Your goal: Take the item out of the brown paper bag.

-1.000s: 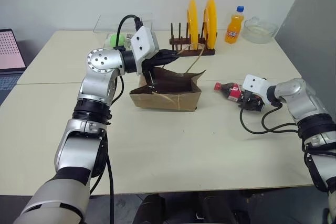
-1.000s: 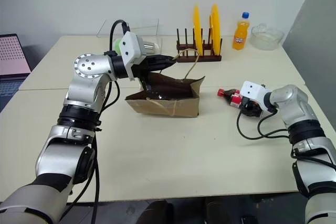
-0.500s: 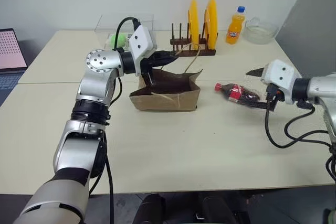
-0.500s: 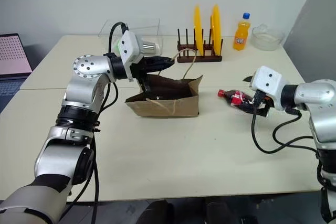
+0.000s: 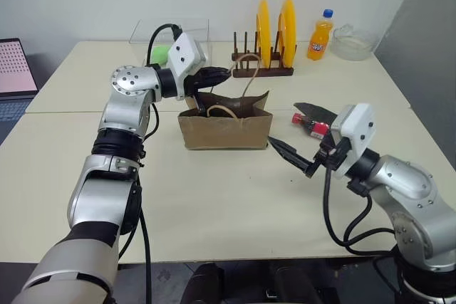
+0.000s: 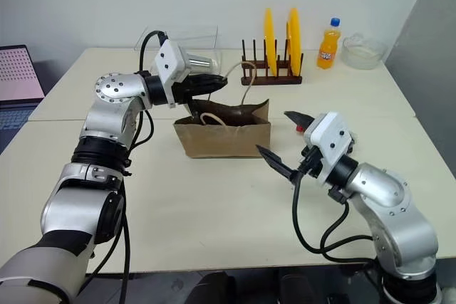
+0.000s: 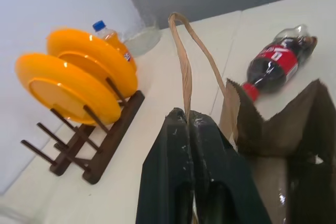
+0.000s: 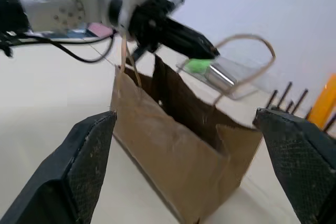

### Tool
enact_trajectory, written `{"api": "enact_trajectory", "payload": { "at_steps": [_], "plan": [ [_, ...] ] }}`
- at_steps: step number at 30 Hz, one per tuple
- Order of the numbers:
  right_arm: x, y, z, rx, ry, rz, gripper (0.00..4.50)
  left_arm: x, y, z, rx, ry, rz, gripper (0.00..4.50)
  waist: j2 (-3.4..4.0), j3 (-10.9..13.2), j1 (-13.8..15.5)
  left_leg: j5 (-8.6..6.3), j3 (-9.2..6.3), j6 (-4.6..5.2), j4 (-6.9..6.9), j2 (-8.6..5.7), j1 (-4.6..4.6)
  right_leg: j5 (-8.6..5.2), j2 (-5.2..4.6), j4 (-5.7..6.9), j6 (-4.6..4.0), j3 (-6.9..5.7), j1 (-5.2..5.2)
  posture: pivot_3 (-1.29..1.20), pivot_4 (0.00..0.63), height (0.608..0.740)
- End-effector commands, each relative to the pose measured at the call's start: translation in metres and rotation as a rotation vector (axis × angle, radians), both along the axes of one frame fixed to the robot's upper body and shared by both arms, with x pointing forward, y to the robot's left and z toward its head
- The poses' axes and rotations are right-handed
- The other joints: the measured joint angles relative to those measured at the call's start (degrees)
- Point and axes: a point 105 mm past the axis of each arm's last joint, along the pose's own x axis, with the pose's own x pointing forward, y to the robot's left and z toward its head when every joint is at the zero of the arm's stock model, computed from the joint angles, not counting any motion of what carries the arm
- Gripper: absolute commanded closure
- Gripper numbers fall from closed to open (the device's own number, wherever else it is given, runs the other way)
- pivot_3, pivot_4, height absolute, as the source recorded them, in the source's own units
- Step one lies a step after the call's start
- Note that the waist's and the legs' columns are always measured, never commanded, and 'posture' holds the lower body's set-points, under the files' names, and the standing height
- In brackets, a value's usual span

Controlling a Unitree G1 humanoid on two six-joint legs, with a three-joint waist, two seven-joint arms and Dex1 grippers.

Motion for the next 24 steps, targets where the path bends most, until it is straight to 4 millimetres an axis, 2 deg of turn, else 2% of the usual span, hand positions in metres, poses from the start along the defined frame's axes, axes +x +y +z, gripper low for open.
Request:
{"api": "enact_trajectory", "payload": {
  "at_steps": [1, 6, 10, 15, 17, 21, 22, 24],
  "plan": [
    [-0.006, 0.003, 0.008, 0.030, -0.052, -0.035, 0.00, -0.001, 0.005, 0.023, -0.015, -0.077, 0.005, 3.27, 0.00, 0.0, 0.0, 0.00, 0.00, 0.00, 0.00, 0.00, 0.00, 0.00, 0.00, 0.00, 0.00, 0.00, 0.00, 0.00, 0.150, 0.740],
    [-0.007, 0.003, 0.002, 0.032, -0.042, -0.045, 0.00, -0.003, 0.016, 0.036, -0.042, -0.126, 0.038, 1.70, 0.00, 0.0, -0.1, 0.00, -0.01, 0.01, 0.00, 0.00, 0.00, -0.13, 0.01, 0.01, 0.22, -0.01, 0.00, 0.00, 0.150, 0.740],
    [-0.007, -0.001, -0.003, 0.023, -0.037, -0.045, 0.00, -0.014, 0.034, 0.049, -0.042, -0.179, 0.071, 0.46, 0.00, 0.0, -0.3, -0.01, -0.01, 0.01, -0.01, 0.02, 0.00, -0.14, 0.03, 0.01, 0.23, 0.00, -0.02, 0.00, 0.150, 0.740],
    [-0.004, -0.009, -0.006, 0.023, -0.040, -0.045, 0.00, -0.033, 0.059, 0.058, -0.093, -0.225, 0.206, 0.46, 0.01, 0.0, -0.3, -0.01, -0.01, 0.01, -0.04, 0.02, 0.08, -0.14, 0.02, 0.01, 0.24, 0.03, 0.03, 0.00, 0.150, 0.740],
    [-0.003, -0.012, -0.005, 0.029, -0.049, -0.046, 0.00, -0.039, 0.065, 0.056, -0.119, -0.201, 0.261, 0.46, 0.01, 0.0, -0.2, -0.01, -0.02, 0.01, -0.03, 0.03, 0.08, -0.14, 0.02, 0.02, 0.24, 0.03, 0.04, 0.00, 0.150, 0.740],
    [0.000, -0.023, 0.001, 0.046, -0.088, -0.087, 0.00, -0.054, 0.088, 0.056, -0.337, -0.168, 0.436, 0.46, 0.01, 0.0, -0.2, -0.01, -0.03, 0.01, 0.00, 0.02, 0.07, -0.14, 0.01, 0.01, 0.25, 0.03, 0.04, 0.00, 0.150, 0.740],
    [0.000, -0.025, 0.002, 0.048, -0.093, -0.094, 0.00, -0.057, 0.089, 0.055, -0.368, -0.162, 0.457, 0.46, -0.01, 0.0, -0.1, -0.01, -0.01, 0.01, 0.00, 0.02, 0.08, -0.14, -0.01, 0.01, 0.25, 0.06, 0.05, 0.00, 0.150, 0.740],
    [0.002, -0.034, 0.005, 0.065, -0.134, -0.163, 0.00, -0.070, 0.098, 0.031, -0.397, -0.159, 0.573, 0.46, 0.00, 0.0, 0.0, -0.01, -0.02, 0.01, -0.02, 0.02, 0.09, -0.14, -0.01, -0.01, 0.25, 0.04, 0.06, 0.00, 0.150, 0.740]
  ]
}}
